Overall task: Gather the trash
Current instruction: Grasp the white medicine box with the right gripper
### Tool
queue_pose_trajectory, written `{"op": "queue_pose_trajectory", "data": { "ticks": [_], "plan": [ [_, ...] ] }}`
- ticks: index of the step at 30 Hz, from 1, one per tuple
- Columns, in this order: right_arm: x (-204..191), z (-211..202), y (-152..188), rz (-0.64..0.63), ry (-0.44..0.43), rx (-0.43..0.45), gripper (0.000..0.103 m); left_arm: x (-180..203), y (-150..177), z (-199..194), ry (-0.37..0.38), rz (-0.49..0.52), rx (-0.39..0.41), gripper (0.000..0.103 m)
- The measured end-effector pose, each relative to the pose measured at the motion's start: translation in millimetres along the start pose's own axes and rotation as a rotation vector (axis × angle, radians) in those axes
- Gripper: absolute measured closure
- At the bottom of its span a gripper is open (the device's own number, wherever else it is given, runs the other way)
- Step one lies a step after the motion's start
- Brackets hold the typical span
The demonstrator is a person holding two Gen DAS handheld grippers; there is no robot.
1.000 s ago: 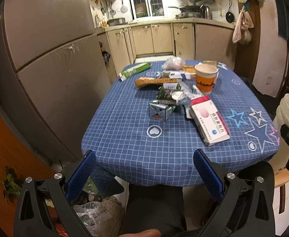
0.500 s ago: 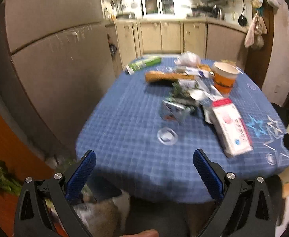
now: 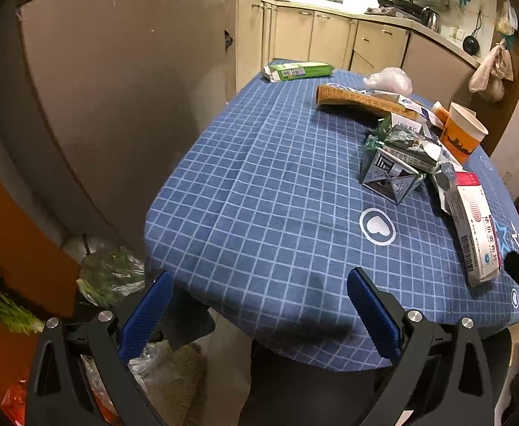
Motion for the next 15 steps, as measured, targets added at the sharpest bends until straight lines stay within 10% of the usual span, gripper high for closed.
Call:
{"op": "queue_pose_trajectory", "data": {
  "ticks": [8, 15],
  "plan": [
    [1, 44, 5, -0.046, 0.070, -0.074, 0.006, 7, -10, 11, 0.072, 0.001, 0.015, 0.007],
    [4, 51, 13, -0.001, 0.001, -0.081, 0.038, 26, -25, 14, 0.067, 0.092, 0.077, 0.007]
  ]
}}
Point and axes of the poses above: each gripper's, at about its wrist camera, not at the fingertips, and z roughly the way its jaws point, x to its right, y to its underside, the point moved 10 cm from there along z, roughly the way its jaws point
